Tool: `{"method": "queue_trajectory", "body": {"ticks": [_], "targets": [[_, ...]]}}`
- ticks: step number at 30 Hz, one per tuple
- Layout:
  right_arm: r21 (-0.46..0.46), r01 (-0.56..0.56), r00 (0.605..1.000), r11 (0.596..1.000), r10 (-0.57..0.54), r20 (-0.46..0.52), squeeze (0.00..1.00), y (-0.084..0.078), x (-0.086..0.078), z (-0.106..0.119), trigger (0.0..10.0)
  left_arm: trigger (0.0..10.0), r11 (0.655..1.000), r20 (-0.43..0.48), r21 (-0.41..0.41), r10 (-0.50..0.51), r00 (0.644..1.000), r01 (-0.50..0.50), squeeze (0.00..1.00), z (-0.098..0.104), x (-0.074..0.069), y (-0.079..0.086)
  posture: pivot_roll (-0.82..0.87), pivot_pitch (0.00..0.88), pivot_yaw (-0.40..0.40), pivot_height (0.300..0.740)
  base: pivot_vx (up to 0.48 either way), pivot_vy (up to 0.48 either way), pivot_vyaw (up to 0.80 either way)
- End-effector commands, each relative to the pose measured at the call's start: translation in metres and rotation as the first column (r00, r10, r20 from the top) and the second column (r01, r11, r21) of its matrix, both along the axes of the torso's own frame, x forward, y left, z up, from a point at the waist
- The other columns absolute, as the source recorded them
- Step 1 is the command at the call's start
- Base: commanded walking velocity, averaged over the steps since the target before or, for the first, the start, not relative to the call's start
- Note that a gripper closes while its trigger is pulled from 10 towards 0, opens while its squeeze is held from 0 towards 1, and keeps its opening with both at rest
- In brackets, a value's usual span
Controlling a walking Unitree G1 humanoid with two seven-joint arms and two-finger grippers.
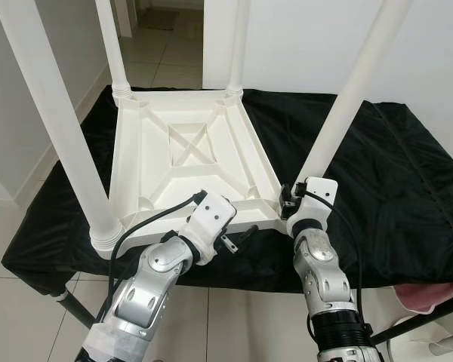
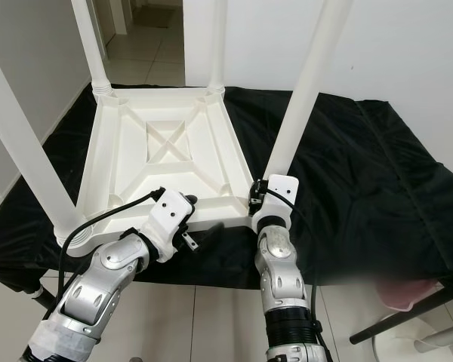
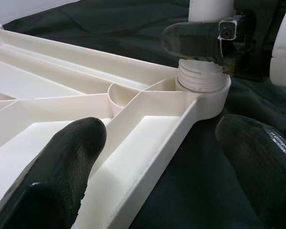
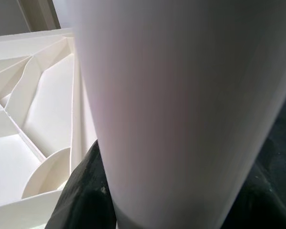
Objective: Building children table
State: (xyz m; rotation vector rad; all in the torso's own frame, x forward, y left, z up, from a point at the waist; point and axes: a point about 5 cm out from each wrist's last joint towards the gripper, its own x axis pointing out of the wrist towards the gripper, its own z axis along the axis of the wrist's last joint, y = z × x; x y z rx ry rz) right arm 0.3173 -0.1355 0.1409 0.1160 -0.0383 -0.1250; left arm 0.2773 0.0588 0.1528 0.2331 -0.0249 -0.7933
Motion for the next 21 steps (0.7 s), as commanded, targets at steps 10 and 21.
{"method": "queue_trajectory", "body": {"ticks": [10, 21], "targets": [[0.047, -0.001, 1.0, 0.999, 0.002, -0.019, 1.0, -0.006, -0.002, -0.002, 10.0, 10.0, 1.0, 0.015, -0.004, 0.023, 1.0, -0.023, 0.0, 0.001, 0.001, -0.001, 0.0, 0.016, -0.042, 0.74, 0.0, 0.0, 0.0], [-0.025, -0.236, 0.972, 0.972, 0.236, 0.015, 0.99, -0.021, -0.003, -0.001, 10.0, 10.0, 1.0, 0.016, -0.008, 0.03, 0.999, -0.03, 0.0, 0.002, 0.002, 0.0, 0.0, 0.026, -0.038, 0.74, 0.0, 0.0, 0.0]]}}
